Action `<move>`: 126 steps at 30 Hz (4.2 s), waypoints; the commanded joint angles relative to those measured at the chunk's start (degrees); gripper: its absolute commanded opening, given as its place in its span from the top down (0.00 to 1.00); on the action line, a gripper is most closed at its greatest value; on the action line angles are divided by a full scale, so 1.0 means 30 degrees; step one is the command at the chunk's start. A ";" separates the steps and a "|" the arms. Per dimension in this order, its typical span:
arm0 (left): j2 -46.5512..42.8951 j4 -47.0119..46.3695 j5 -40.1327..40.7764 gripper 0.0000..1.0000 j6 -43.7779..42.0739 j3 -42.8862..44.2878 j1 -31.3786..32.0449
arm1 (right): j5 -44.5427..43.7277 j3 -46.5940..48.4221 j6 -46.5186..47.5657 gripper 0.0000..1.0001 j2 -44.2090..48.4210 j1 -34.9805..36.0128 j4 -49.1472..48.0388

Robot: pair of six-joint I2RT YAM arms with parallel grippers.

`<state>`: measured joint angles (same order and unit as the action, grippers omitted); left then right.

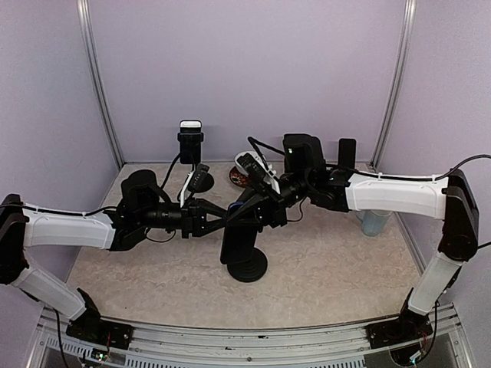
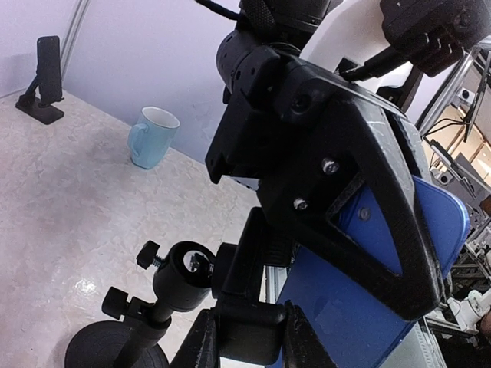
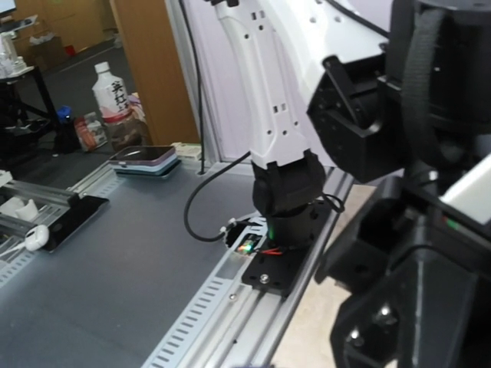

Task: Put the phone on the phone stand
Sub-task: Install the phone on the phone stand.

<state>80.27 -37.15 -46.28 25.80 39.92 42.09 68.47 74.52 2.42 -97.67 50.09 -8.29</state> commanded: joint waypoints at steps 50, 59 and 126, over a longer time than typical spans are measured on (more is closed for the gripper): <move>-0.1897 -0.0194 -0.1067 1.00 -0.2259 0.0373 0.0415 | 0.3216 0.0447 -0.1010 1.00 -0.1433 -0.0542 -0.1220; -0.2389 0.0627 -0.0701 1.00 -0.2709 0.0546 0.0415 | 0.2435 0.0375 -0.0161 1.00 -0.1232 -0.1114 0.0576; -0.5610 0.3852 0.1934 1.00 -0.4005 0.0426 -0.0170 | -0.0637 -0.0057 0.1172 1.00 -0.1282 -0.2500 0.4179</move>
<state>70.11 -17.52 -37.85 14.92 40.32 43.44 67.99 76.44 5.34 -101.60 47.13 -2.66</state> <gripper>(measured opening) 0.225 0.097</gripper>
